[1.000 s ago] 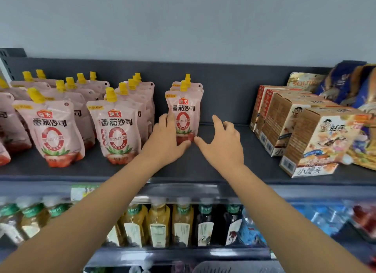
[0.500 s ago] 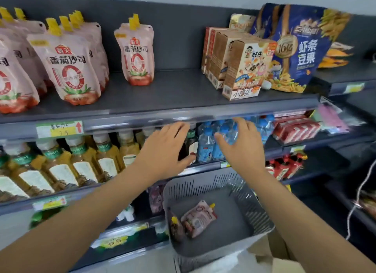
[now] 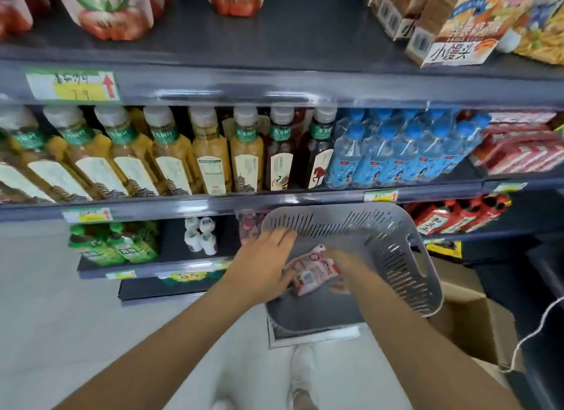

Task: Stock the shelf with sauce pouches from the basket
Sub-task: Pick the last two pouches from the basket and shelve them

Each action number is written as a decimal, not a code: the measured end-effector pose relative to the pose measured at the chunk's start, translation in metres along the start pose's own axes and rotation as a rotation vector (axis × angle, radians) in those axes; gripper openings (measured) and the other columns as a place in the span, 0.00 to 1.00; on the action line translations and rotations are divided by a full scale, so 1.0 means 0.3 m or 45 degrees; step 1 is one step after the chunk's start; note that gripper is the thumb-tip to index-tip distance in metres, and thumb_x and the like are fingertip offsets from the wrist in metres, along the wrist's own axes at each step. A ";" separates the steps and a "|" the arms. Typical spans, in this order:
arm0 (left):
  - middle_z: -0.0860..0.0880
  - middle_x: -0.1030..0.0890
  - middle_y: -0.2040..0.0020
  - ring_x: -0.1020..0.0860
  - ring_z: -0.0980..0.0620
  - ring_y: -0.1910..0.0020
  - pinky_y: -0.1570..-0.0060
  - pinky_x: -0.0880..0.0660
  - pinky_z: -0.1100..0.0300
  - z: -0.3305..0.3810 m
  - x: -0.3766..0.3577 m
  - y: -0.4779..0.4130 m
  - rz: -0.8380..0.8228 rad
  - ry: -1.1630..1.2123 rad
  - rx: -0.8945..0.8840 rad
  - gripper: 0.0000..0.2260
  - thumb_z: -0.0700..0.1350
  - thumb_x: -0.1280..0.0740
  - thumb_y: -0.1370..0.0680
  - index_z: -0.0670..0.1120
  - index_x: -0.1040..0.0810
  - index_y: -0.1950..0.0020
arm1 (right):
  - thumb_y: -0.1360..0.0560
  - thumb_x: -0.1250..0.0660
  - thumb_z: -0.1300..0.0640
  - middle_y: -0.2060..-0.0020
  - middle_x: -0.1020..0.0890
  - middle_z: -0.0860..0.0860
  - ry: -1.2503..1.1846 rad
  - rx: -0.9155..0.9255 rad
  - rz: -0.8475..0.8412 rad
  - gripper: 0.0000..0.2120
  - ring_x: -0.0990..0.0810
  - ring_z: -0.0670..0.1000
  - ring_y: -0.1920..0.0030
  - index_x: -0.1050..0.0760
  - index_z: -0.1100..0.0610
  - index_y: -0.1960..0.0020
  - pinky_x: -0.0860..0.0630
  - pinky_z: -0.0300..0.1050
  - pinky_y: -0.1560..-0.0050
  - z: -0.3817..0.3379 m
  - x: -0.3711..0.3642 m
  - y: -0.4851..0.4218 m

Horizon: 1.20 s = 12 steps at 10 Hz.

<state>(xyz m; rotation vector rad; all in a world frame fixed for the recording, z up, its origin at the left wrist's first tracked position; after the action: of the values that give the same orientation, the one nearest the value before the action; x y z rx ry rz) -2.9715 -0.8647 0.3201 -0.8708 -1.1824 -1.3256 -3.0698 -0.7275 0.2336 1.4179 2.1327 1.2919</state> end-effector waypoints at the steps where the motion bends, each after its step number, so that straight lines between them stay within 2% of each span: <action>1: 0.48 0.40 0.25 0.37 0.47 0.29 0.33 0.35 0.51 -0.020 -0.086 -0.045 -0.061 0.100 0.109 0.28 0.51 0.39 0.21 0.47 0.45 0.24 | 0.23 0.35 0.53 0.57 0.17 0.55 -0.051 -0.025 -0.086 0.14 0.18 0.52 0.59 0.24 0.62 0.44 0.21 0.43 0.61 0.069 -0.050 -0.207; 2: 0.49 0.40 0.25 0.37 0.48 0.29 0.33 0.35 0.54 -0.026 -0.163 -0.088 -0.089 0.199 0.169 0.27 0.49 0.39 0.21 0.47 0.44 0.24 | 0.30 0.30 0.46 0.53 0.17 0.59 -0.017 -0.098 -0.110 0.18 0.16 0.57 0.55 0.21 0.59 0.49 0.18 0.57 0.54 0.171 -0.099 -0.445; 3: 0.49 0.39 0.26 0.35 0.48 0.31 0.32 0.35 0.56 -0.023 -0.221 -0.124 -0.068 0.247 0.207 0.27 0.47 0.38 0.21 0.47 0.43 0.24 | 0.40 0.23 0.42 0.59 0.18 0.59 0.042 -0.253 -0.200 0.28 0.16 0.57 0.60 0.20 0.59 0.48 0.18 0.55 0.64 0.156 -0.166 -0.498; 4: 0.47 0.34 0.29 0.30 0.46 0.35 0.37 0.30 0.52 -0.018 -0.269 -0.142 -0.062 0.209 0.226 0.27 0.45 0.35 0.24 0.45 0.38 0.26 | 0.27 0.31 0.52 0.62 0.22 0.67 0.062 -0.373 -0.218 0.15 0.21 0.50 0.72 0.25 0.66 0.58 0.26 0.37 0.81 0.086 -0.185 -0.397; 5: 0.46 0.27 0.36 0.24 0.45 0.42 0.47 0.24 0.52 -0.010 -0.318 -0.143 -0.067 0.168 0.252 0.29 0.43 0.28 0.31 0.45 0.32 0.31 | 0.27 0.34 0.53 0.46 0.21 0.68 0.026 -0.228 -0.108 0.15 0.19 0.56 0.65 0.24 0.63 0.45 0.20 0.45 0.64 0.093 -0.169 -0.412; 6: 0.45 0.24 0.39 0.22 0.45 0.46 0.51 0.23 0.53 -0.018 -0.363 -0.146 -0.132 0.023 0.355 0.34 0.44 0.22 0.42 0.44 0.26 0.36 | 0.31 0.31 0.51 0.57 0.19 0.60 -0.096 -0.171 -0.172 0.22 0.19 0.56 0.64 0.25 0.63 0.43 0.20 0.48 0.63 0.212 -0.204 -0.548; 7: 0.41 0.30 0.34 0.28 0.40 0.39 0.44 0.27 0.49 -0.006 -0.390 -0.173 -0.298 -0.188 0.376 0.29 0.42 0.27 0.35 0.43 0.29 0.34 | 0.31 0.28 0.54 0.48 0.23 0.61 0.141 -0.032 0.350 0.36 0.20 0.59 0.53 0.40 0.60 0.28 0.23 0.53 0.53 0.176 -0.101 -0.552; 8: 0.41 0.37 0.31 0.36 0.39 0.33 0.36 0.35 0.47 -0.013 -0.420 -0.217 -0.469 -0.361 0.344 0.24 0.43 0.35 0.24 0.43 0.37 0.29 | 0.27 0.32 0.57 0.34 0.35 0.63 0.601 0.164 0.605 0.42 0.29 0.65 0.38 0.55 0.53 0.22 0.30 0.57 0.42 0.127 -0.009 -0.525; 9: 0.41 0.38 0.31 0.36 0.39 0.33 0.35 0.35 0.47 -0.028 -0.456 -0.258 -0.577 -0.378 0.369 0.24 0.44 0.35 0.24 0.42 0.37 0.29 | 0.22 0.38 0.57 0.33 0.37 0.62 1.002 0.284 0.583 0.37 0.31 0.63 0.37 0.58 0.52 0.22 0.26 0.58 0.46 0.125 0.041 -0.541; 10: 0.43 0.29 0.33 0.32 0.42 0.34 0.40 0.29 0.50 -0.025 -0.475 -0.302 -0.655 -0.333 0.330 0.16 0.43 0.36 0.22 0.43 0.27 0.35 | 0.25 0.34 0.60 0.37 0.33 0.61 1.421 0.499 0.420 0.41 0.27 0.61 0.44 0.56 0.52 0.22 0.22 0.53 0.58 0.111 0.022 -0.538; 11: 0.44 0.23 0.40 0.26 0.44 0.38 0.42 0.28 0.53 -0.017 -0.454 -0.352 -0.691 -0.206 0.311 0.12 0.44 0.33 0.23 0.44 0.23 0.41 | 0.46 0.21 0.66 0.49 0.22 0.63 1.913 0.973 0.250 0.49 0.22 0.60 0.65 0.33 0.50 0.28 0.26 0.48 0.79 0.099 -0.054 -0.524; 12: 0.43 0.22 0.41 0.24 0.43 0.40 0.44 0.27 0.52 -0.003 -0.430 -0.394 -0.705 -0.131 0.291 0.13 0.48 0.34 0.23 0.43 0.23 0.42 | 0.26 0.39 0.68 0.32 0.37 0.65 2.160 1.064 0.014 0.43 0.24 0.62 0.50 0.60 0.46 0.22 0.25 0.49 0.67 0.132 -0.093 -0.544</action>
<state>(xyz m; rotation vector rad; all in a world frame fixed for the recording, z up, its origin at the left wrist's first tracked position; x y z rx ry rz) -3.0712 -0.8458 0.1774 -0.4611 -1.6986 -1.5495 -3.1289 -0.7501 0.0756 0.0834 4.0128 2.0666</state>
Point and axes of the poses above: each hand's wrist, its own y-axis away from the middle knuckle, its own x-axis out of the back of the hand, z = x × y, the point moved 6 cm from there along -y, towards the middle knuckle
